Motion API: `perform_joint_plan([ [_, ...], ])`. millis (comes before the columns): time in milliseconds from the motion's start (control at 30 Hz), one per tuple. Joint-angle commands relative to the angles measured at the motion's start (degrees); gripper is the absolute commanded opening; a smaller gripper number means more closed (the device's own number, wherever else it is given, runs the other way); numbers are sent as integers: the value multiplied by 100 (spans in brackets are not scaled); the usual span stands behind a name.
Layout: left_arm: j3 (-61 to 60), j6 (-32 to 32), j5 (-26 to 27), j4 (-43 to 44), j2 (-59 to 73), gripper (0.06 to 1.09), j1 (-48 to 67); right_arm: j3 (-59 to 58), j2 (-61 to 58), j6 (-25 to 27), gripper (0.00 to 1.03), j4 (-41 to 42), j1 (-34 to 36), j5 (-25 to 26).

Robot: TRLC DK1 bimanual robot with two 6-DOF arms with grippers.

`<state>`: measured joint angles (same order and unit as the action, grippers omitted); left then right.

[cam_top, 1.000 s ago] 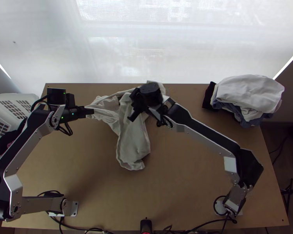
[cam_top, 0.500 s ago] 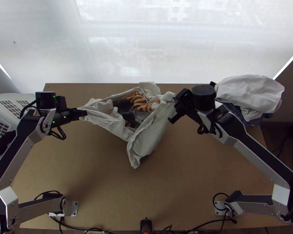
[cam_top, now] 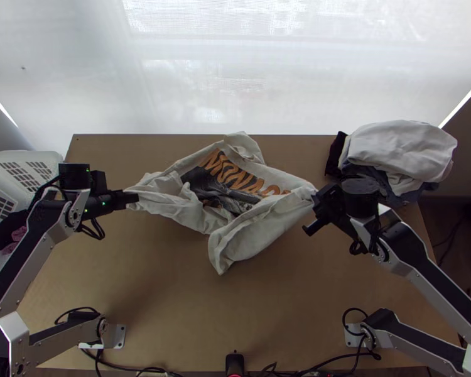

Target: Fold the t-shirt

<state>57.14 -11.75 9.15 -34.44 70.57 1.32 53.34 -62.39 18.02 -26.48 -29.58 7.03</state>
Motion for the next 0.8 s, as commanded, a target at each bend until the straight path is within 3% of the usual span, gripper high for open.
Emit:
perform_joint_plan([
  [0,-793,94,61,104,-122,9,316,-957,403,-36,3,-129,67,-175],
  [600,-1548,542,17,1141,687,9,114,-2601,1062,175,5,178,981,-281],
  [700,-1311,551,35,1071,678,30,184,-2513,1282,26,46,249,981,-281],
  [767,-977,542,52,868,678,56,281,-2407,1317,-97,69,266,972,-281],
])
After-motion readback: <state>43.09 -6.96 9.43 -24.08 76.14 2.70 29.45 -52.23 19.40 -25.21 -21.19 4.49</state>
